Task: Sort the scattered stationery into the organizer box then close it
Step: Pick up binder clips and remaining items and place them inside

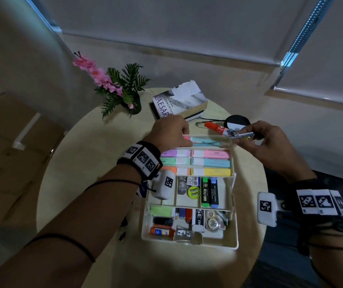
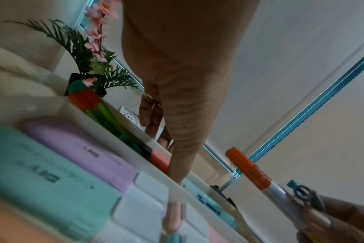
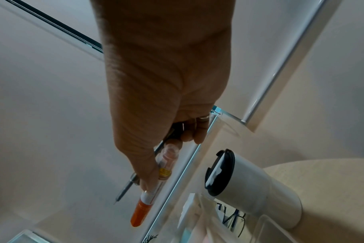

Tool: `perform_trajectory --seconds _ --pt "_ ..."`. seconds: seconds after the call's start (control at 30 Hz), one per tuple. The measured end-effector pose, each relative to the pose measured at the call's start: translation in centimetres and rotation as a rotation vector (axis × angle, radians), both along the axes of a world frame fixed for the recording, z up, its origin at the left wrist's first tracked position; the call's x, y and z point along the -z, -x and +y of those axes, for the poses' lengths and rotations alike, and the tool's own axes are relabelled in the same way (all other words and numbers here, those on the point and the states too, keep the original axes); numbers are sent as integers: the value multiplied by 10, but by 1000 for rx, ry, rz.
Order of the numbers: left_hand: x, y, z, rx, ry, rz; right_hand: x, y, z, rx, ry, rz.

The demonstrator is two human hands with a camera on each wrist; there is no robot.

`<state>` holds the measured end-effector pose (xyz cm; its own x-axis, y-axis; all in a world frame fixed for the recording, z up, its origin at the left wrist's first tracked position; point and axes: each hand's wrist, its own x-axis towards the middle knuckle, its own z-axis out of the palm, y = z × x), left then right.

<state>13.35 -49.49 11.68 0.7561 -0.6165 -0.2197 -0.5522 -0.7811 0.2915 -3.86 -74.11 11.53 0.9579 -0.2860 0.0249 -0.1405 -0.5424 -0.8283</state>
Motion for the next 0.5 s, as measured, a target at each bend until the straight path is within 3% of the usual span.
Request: perform_trajectory --seconds 0.17,0.4,0.5 --pt "1 2 -3 -68 54 67 1 0 -3 -56 85 -6" --pt "-7 -3 15 245 40 -18 12 -12 -1 -172 278 20" --pt "0 -6 25 274 46 11 16 -19 1 -225 320 42"
